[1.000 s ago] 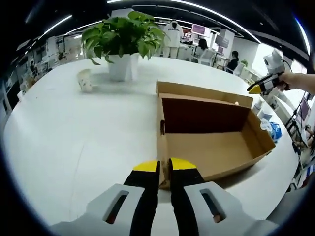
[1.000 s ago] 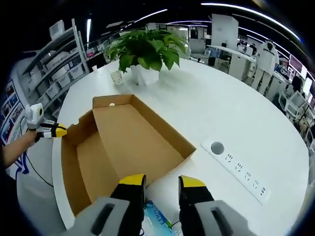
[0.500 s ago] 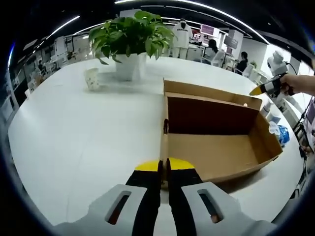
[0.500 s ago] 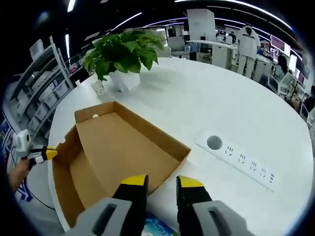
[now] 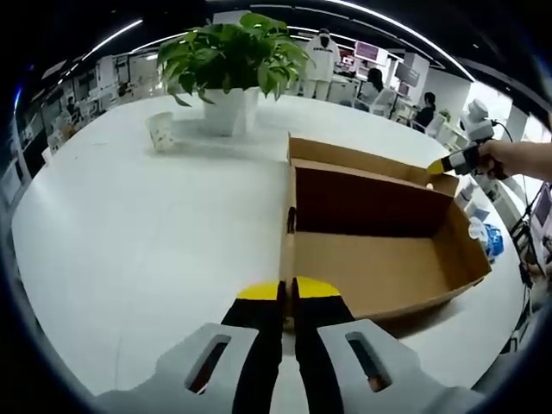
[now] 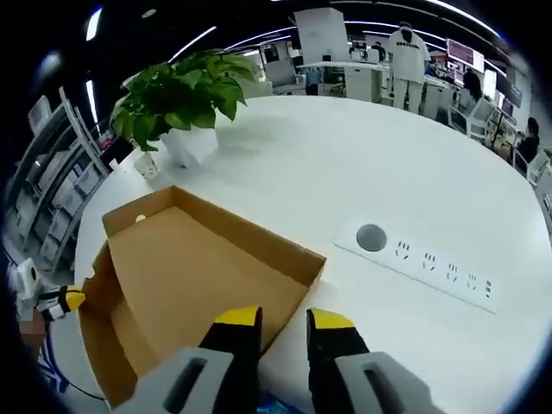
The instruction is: Operate the shoe box by opening the lid, removing the specified soft item, and placing it in the target area until the item is outside and the box remains undamaged.
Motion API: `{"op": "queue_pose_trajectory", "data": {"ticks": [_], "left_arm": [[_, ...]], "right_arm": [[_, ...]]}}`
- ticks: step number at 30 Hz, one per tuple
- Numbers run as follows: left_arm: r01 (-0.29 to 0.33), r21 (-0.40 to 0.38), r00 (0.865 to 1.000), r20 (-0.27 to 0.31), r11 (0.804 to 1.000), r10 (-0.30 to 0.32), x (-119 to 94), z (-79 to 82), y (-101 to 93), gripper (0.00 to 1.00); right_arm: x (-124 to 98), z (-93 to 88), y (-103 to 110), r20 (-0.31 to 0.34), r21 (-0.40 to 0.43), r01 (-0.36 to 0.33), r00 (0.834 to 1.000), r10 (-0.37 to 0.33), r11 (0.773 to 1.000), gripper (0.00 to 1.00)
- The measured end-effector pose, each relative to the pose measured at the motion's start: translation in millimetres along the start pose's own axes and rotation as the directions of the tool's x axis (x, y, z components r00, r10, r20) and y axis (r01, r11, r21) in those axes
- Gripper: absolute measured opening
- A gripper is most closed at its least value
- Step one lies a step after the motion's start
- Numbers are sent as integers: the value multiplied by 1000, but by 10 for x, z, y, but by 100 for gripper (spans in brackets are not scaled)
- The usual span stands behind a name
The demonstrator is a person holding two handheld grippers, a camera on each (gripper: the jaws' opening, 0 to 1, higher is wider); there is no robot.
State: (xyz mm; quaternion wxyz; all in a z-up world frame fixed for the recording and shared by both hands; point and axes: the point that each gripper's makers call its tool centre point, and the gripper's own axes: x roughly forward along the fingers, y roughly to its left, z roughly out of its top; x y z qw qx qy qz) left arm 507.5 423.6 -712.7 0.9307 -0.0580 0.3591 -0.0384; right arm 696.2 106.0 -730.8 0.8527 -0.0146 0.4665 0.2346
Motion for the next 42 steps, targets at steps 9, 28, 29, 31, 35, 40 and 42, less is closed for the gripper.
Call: {"op": "queue_pose_trajectory", "data": {"ticks": [9, 28, 29, 31, 35, 40, 42], "left_arm": [[-2, 0, 1000, -1, 1000, 2, 1, -2, -6, 1], [-1, -8, 1000, -7, 1000, 1, -6, -6, 2, 1], [-2, -7, 1000, -7, 1000, 1, -7, -5, 5, 1], [-1, -6, 1000, -8, 1000, 1, -7, -4, 10, 1], [0, -14, 1000, -9, 1000, 0, -5, -4, 25, 1], [1, -17, 1000, -12, 1000, -1, -6, -4, 34, 1], [0, -16, 1000, -13, 1000, -1, -7, -6, 33, 1]], "right_arm": [[77, -39, 5, -30, 159, 2, 1000, 3, 987, 8], [-243, 101, 84, 21, 158, 45, 999, -49, 986, 0], [-262, 115, 94, 26, 154, 45, 998, -50, 987, 0], [-294, 142, 113, 35, 150, 45, 998, -50, 988, 0], [-360, 204, 135, 58, 153, 40, 997, -49, 987, 0], [-482, 276, 190, 99, 159, 26, 994, -42, 987, 0], [-530, 311, 213, 119, 164, 19, 992, -39, 986, 0]]}}
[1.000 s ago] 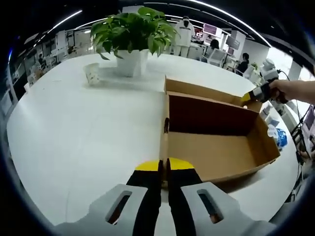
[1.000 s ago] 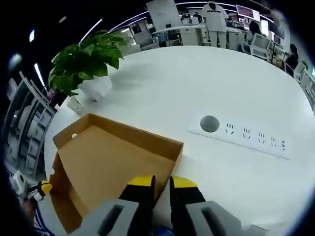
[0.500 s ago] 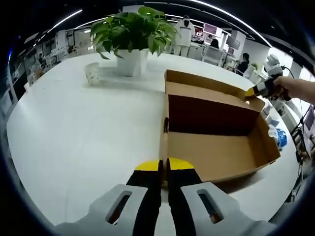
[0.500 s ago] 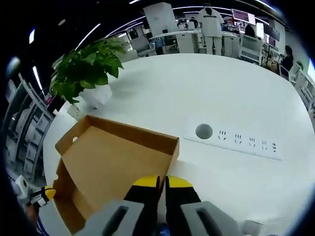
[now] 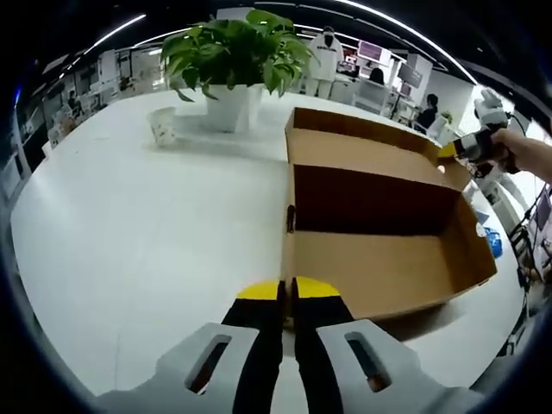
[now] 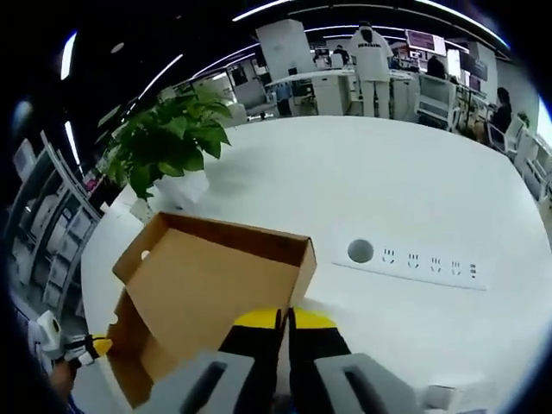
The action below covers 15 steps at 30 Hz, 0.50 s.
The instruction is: Operate the shoe box by opening the lid, removing the specified soft item, and placing it in the target area until the item is outside and the box remains undamaged.
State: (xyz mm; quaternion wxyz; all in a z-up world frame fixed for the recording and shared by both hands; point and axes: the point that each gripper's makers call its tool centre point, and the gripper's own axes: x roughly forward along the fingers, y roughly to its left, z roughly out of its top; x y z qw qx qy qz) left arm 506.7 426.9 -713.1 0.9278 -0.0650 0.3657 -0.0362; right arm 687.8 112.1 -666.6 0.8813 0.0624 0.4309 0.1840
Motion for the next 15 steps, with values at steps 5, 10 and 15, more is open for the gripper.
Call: {"op": "queue_pose_trajectory", "data": {"ticks": [5, 10, 15], "left_arm": [[2, -2, 1000, 0, 1000, -2, 2, -1, 0, 1], [8, -5, 1000, -2, 1000, -8, 2, 1, -2, 1], [11, -11, 1000, -2, 1000, -11, -1, 3, -2, 1]], "right_arm": [[-140, 97, 88, 54, -3, -14, 998, 14, 1000, 0], [-243, 139, 142, 72, -13, -28, 997, 29, 1000, 0], [-326, 142, 194, 91, -37, -35, 995, 38, 999, 0]]}}
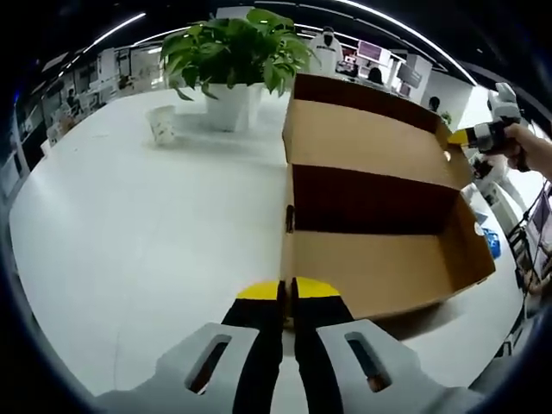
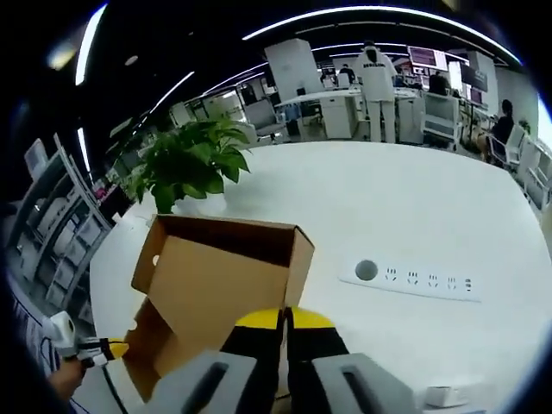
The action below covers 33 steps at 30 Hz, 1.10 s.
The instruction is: Operate the shoe box by opening the lid, removing the specified soft item, and placing it in the target area until the item is outside and the box remains undamaged.
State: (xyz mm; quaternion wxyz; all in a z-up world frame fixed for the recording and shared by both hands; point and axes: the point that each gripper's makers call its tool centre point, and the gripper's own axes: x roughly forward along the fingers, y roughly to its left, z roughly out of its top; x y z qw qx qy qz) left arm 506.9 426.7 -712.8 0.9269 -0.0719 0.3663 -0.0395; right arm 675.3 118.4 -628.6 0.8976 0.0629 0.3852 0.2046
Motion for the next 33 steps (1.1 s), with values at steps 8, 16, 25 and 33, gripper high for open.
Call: {"op": "queue_pose_trajectory", "data": {"ticks": [8, 16, 25, 33], "left_arm": [[-13, 17, 1000, 6, 1000, 12, -2, 5, -19, 1], [-8, 4, 1000, 9, 1000, 8, -5, -10, -57, 1], [7, 10, 1000, 9, 1000, -7, -1, -16, -46, 1], [15, 7, 1000, 13, 1000, -15, -4, -21, -42, 1]], "right_arm": [[-152, -34, 54, 39, -40, -15, 999, 16, 999, 0], [-274, -106, 112, 69, -105, -10, 997, 17, 994, 0], [-397, -236, 146, 95, -116, -14, 995, 25, 993, 0], [-500, -344, 220, 125, -168, -7, 992, 29, 986, 0]]}}
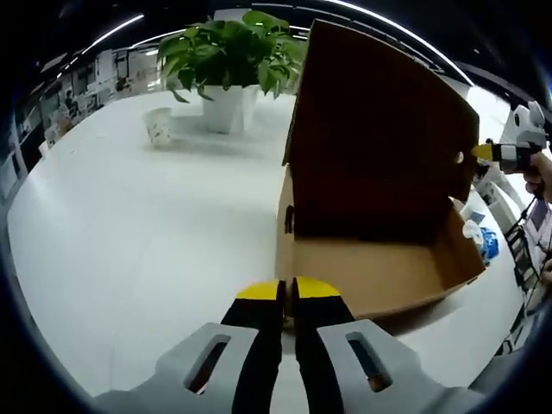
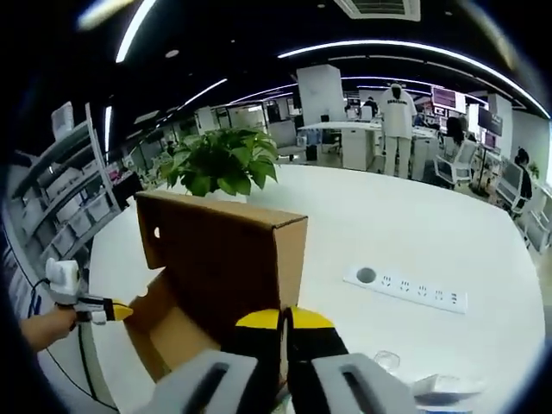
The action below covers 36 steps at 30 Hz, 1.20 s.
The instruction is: Operate the shoe box by opening the lid, removing the specified soft item, and placing it in the target area until the item is outside and the box remains undamaged.
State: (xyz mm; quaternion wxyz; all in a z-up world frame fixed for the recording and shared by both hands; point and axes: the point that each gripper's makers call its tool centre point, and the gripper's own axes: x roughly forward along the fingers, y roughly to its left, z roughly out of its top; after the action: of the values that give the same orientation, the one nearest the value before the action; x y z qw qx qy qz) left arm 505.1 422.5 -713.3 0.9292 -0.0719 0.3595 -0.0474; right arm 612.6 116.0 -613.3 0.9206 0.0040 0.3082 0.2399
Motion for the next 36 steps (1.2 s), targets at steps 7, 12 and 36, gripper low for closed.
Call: {"op": "queue_pose_trajectory", "data": {"ticks": [7, 12, 36], "left_arm": [[9, 10, 1000, -3, 1000, -9, -9, -2, -8, 1], [14, 14, 1000, -4, 1000, -14, -10, 1, -7, 1], [36, 23, 999, -4, 999, -36, 5, 7, 16, 2]], "right_arm": [[-79, -60, 66, 20, -19, -1, 1000, 2, 1000, 0], [-115, -94, 103, 25, -37, 5, 1000, -4, 999, 0], [-243, -318, 211, 65, -143, 48, 997, -39, 989, 0]]}}
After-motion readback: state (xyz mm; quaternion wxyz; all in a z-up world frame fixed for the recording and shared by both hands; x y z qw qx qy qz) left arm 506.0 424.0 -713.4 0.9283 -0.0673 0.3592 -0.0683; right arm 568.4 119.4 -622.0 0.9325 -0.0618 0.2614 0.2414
